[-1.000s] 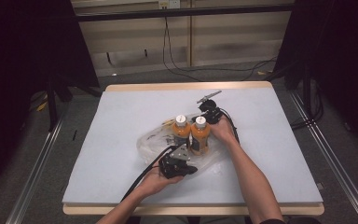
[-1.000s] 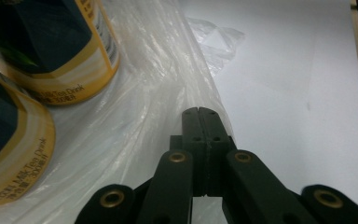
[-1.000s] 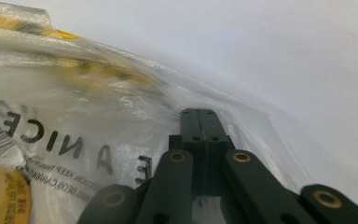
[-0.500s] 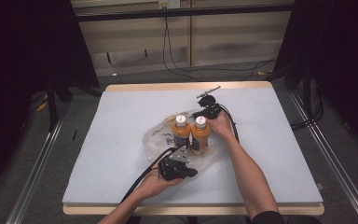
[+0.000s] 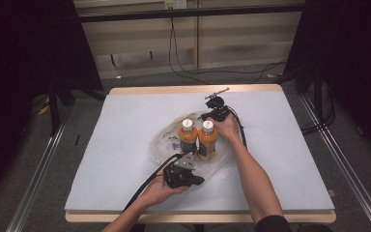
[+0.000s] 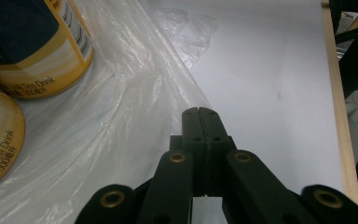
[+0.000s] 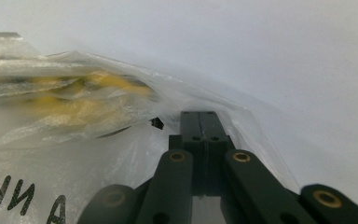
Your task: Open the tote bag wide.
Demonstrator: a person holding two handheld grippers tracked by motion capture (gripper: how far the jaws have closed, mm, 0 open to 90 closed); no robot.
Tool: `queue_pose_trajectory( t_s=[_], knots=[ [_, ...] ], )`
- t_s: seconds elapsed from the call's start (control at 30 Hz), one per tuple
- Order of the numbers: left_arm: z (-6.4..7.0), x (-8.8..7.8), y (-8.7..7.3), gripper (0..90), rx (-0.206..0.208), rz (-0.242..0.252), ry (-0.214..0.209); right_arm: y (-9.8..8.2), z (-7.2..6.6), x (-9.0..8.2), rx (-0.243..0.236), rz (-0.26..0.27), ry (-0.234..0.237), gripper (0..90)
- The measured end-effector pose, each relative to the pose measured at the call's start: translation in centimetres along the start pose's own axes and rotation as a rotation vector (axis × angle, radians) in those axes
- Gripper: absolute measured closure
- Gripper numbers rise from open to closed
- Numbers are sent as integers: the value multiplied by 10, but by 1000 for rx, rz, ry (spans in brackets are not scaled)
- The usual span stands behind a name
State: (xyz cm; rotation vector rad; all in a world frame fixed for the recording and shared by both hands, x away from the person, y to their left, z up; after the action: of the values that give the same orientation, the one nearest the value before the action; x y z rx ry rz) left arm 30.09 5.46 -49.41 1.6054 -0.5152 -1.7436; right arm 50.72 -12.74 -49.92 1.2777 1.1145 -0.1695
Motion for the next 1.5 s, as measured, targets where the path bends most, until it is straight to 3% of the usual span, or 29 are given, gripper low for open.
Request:
queue_pose_trajectory(
  t_s=[0.13, 0.37, 0.4, 0.43, 0.5, 0.63, 1.0, 1.17, 1.23, 1.33, 1.43, 1.5],
  knots=[
    [-2, 0, 0, 900, -12, 6, -9, 0, -3, -3, -2, 1, 10, 900],
    [-6, -6, 3, 900, -28, 33, 0, 3, -15, -26, -17, 91, 66, 900],
    [-7, -6, 4, 900, -46, 57, -4, 3, -17, -30, -12, 101, 80, 900],
    [-8, -9, 4, 900, -39, 45, 9, 3, -18, -34, -4, 118, 103, 900],
    [-10, -10, 5, 900, -67, 81, 2, 3, -20, -41, -5, 123, 112, 900],
    [-13, -15, 5, 900, -79, 98, 26, -2, -29, -56, -16, 168, 145, 900],
    [-19, -40, 9, 896, -95, 190, 92, -17, -33, -90, -50, 200, 147, 900],
    [-21, -52, 9, 831, -83, 223, 126, -26, -32, -103, -62, 216, 141, 900],
    [-21, -55, 9, 817, -88, 240, 138, -31, -31, -108, -85, 217, 117, 900],
    [-22, -62, 9, 780, -90, 262, 161, -41, -30, -116, -80, 231, 121, 900],
    [-23, -69, 8, 653, -108, 273, 218, -51, -28, -127, -74, 249, 137, 900],
    [-22, -73, 8, 612, -107, 283, 230, -56, -27, -135, -65, 265, 145, 900]
  ],
)
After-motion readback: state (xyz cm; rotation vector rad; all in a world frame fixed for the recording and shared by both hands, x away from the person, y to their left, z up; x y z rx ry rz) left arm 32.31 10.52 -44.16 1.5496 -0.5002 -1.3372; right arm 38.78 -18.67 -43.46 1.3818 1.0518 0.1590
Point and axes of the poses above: each handheld gripper's, and its own axes: x roughly forward along the jaws, y roughly out of its top, z roughly to its right, the point moved 2 cm from there along x, roughly forward along the jaws, and after that the axes turned 2 degrees about -x, right-handed, at the moved point
